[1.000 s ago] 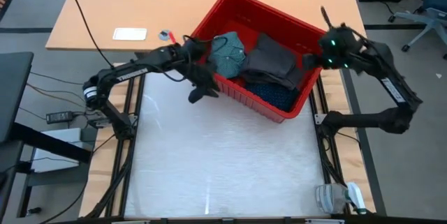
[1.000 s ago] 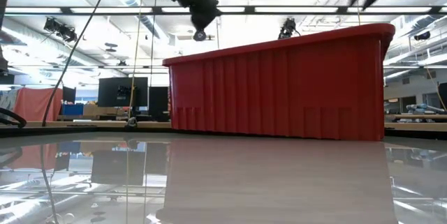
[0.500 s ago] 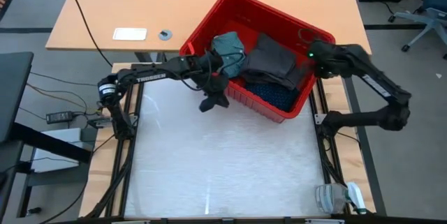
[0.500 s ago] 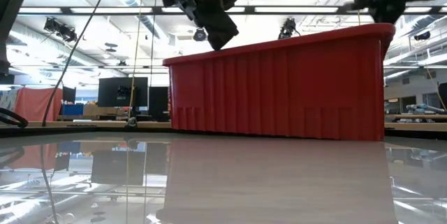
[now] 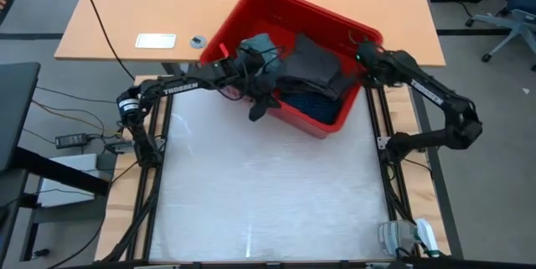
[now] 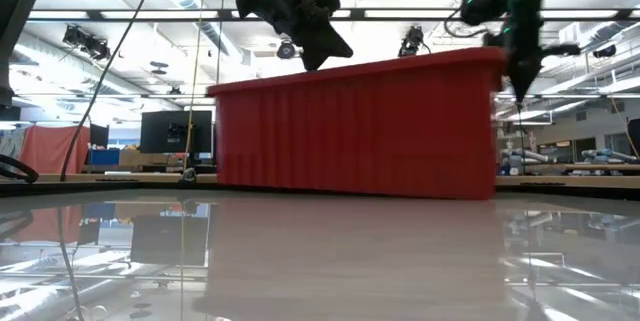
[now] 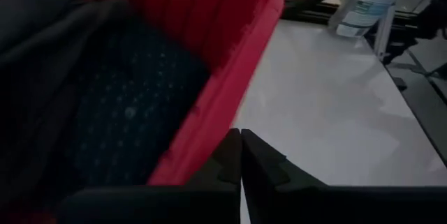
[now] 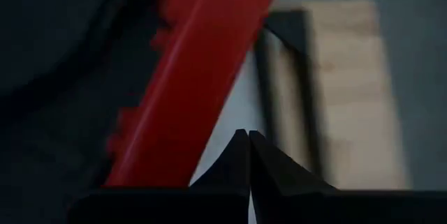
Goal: Fold laundry
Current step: Adjust the red bin
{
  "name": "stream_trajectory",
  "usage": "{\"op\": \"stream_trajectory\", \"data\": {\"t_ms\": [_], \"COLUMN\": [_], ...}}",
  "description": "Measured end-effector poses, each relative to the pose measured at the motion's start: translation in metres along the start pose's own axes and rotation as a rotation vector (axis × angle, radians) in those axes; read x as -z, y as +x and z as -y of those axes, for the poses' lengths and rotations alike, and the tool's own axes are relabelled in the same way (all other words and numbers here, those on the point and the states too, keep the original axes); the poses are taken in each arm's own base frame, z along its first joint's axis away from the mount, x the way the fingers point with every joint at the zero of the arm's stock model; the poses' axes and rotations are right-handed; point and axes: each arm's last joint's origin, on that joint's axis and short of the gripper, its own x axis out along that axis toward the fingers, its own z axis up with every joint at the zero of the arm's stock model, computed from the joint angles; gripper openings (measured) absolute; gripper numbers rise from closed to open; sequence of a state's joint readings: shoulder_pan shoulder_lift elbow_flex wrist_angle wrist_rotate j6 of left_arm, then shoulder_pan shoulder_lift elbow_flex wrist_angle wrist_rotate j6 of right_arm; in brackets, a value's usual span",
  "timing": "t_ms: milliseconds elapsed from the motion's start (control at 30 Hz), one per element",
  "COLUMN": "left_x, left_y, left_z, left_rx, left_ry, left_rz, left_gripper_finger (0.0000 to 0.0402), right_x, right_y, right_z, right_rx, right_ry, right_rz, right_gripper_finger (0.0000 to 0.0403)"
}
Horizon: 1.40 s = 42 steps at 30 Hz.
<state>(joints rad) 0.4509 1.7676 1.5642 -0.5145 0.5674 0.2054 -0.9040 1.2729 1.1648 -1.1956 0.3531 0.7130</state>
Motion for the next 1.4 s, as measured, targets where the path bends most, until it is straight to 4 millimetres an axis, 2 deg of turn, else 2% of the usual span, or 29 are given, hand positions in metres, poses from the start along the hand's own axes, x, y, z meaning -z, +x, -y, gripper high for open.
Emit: {"op": "stream_trajectory", "data": {"t_ms": [100,267,433,533,633,767,800,933,1100,1267,1400], "left_x": [0.003,0.005,-0.011,-0.020,-0.015,0.017,0.025,0.025,0.013,0.005,0.011], "left_y": [-0.004,-0.013,-0.045,-0.064,-0.061,-0.022,-0.011,0.006,0.025,0.019,0.011], "left_z": [-0.006,-0.013,-0.004,0.008,0.023,0.026,0.023,0.006,-0.022,-0.066,-0.093], "left_rx": [-0.013,-0.031,-0.061,0.019,0.200,0.310,0.324,0.331,0.006,-0.365,-0.490], "left_ry": [-0.020,-0.049,0.025,0.067,0.091,0.080,0.059,0.041,0.162,0.193,0.149], "left_rz": [-0.010,-0.019,0.057,0.077,0.039,-0.096,-0.112,-0.025,0.089,0.229,0.271], "left_gripper_finger": [0.0006,0.0005,0.0005,0.0005,0.0004,0.0004,0.0004,0.0004,0.0004,0.0004,0.0004], "right_x": [-0.010,-0.008,-0.006,-0.004,-0.001,0.009,0.012,0.020,0.024,0.028,0.032], "right_y": [0.008,0.006,-0.005,-0.018,-0.032,-0.052,-0.056,-0.070,-0.079,-0.085,-0.089], "right_z": [-0.007,-0.008,-0.002,0.002,0.003,0.004,0.003,0.000,-0.009,-0.018,-0.021], "right_rx": [-0.005,0.031,-0.031,-0.121,-0.252,-0.392,-0.421,-0.523,-0.609,-0.641,-0.629], "right_ry": [0.135,0.165,0.141,0.148,0.156,0.172,0.172,0.151,0.114,0.053,0.030], "right_rz": [0.031,0.063,0.082,0.112,0.128,0.153,0.157,0.186,0.219,0.274,0.329], "right_gripper_finger": [0.0005,0.0007,0.0008,0.0007,0.0005,0.0005,0.0005,0.0004,0.0003,0.0003,0.0003]}}
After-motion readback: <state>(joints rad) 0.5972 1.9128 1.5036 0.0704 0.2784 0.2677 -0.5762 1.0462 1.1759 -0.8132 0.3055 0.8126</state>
